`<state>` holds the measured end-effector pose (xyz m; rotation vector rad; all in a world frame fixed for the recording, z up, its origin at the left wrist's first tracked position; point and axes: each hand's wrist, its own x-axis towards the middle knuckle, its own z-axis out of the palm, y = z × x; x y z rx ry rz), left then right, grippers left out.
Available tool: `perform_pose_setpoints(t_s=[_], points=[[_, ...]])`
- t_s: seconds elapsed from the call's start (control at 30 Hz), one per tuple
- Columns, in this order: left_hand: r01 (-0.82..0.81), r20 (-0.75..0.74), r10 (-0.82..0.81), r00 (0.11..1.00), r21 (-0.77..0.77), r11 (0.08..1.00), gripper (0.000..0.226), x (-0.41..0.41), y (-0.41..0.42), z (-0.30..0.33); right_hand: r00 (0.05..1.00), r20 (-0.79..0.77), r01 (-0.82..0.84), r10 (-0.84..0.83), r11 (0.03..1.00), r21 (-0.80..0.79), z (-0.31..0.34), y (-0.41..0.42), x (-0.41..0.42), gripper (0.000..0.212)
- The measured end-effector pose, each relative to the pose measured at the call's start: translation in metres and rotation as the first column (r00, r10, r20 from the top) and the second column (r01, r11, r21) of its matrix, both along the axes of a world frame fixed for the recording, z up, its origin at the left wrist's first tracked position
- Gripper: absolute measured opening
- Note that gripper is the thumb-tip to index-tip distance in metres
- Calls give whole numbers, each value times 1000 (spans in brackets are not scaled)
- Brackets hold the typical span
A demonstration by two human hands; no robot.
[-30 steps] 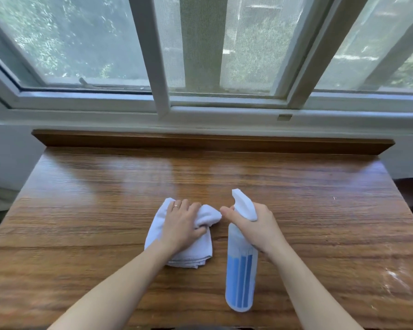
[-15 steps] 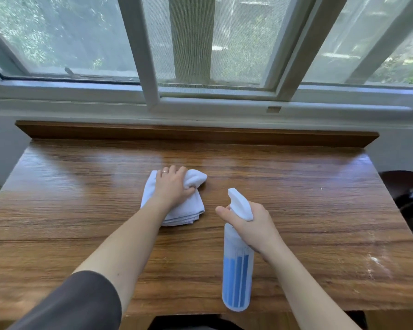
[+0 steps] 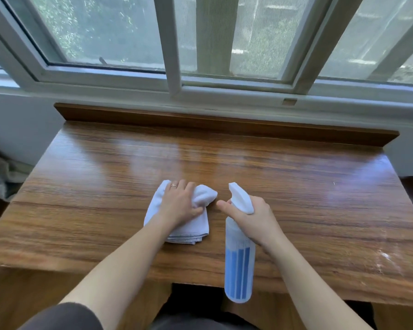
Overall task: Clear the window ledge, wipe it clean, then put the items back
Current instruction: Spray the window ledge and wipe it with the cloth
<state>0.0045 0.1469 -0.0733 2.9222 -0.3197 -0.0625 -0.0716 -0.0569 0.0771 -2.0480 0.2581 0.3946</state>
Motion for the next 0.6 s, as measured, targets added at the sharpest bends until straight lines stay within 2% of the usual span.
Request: perform_pose_setpoints(t_s=[0.17,0.43,0.6], points=[[17,50,-15,999,-38,999,50,-44,5,-4,1000,16,-15,15,1000,19,0,12,-12,43],[77,36,-74,997,-74,994,53,-89,15,-8,1000,17,15,-15,1000,19,-3,20,-30,39],[142,96,-134,986,-81,987,51,-110,20,-12,999,14,51,-51,998,21,-4,24,-42,37]])
